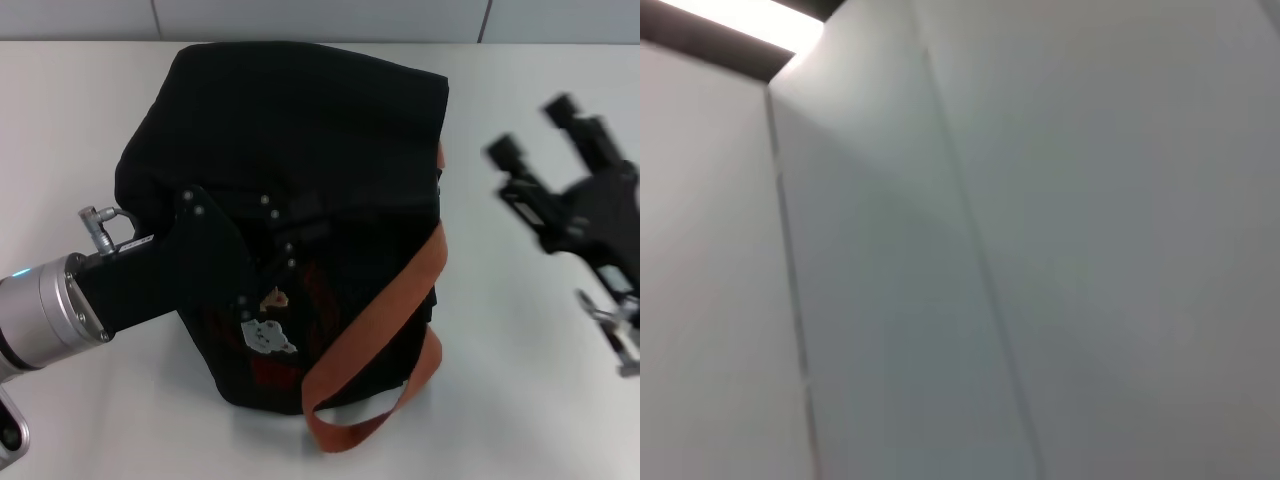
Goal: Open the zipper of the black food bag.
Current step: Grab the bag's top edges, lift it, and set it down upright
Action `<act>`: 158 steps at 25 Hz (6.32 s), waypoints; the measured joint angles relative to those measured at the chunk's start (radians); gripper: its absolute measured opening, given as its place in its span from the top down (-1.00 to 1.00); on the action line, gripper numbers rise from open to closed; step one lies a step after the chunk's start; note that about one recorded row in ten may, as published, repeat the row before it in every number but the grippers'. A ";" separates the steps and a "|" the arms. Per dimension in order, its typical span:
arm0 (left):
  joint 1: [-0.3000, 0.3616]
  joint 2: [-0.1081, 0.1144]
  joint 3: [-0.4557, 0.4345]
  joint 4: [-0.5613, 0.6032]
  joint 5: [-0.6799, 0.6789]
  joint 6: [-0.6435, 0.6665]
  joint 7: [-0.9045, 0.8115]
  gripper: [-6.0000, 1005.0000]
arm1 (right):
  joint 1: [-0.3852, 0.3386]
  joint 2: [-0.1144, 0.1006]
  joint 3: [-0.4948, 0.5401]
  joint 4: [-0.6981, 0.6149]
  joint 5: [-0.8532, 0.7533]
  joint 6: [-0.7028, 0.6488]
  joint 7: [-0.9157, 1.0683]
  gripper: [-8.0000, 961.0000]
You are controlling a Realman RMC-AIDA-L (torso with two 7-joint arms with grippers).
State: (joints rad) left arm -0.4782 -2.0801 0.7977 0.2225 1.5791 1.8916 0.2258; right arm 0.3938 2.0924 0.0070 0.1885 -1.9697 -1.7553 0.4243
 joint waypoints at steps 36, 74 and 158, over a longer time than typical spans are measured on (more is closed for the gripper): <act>-0.021 0.000 -0.009 -0.009 -0.001 -0.003 -0.001 0.82 | -0.116 0.000 -0.022 0.082 -0.076 0.108 -0.518 -0.73; -0.034 0.000 -0.003 -0.014 -0.001 -0.004 -0.010 0.82 | -0.132 0.000 -0.020 0.141 -0.071 0.133 -0.608 -0.73; -0.042 0.000 -0.002 -0.015 0.006 0.007 -0.010 0.82 | -0.050 0.000 0.060 0.233 -0.066 0.263 -0.859 -0.62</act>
State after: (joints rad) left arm -0.5207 -2.0800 0.7961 0.2071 1.5852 1.8987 0.2163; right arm 0.3441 2.0923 0.0675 0.4211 -2.0361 -1.4923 -0.4351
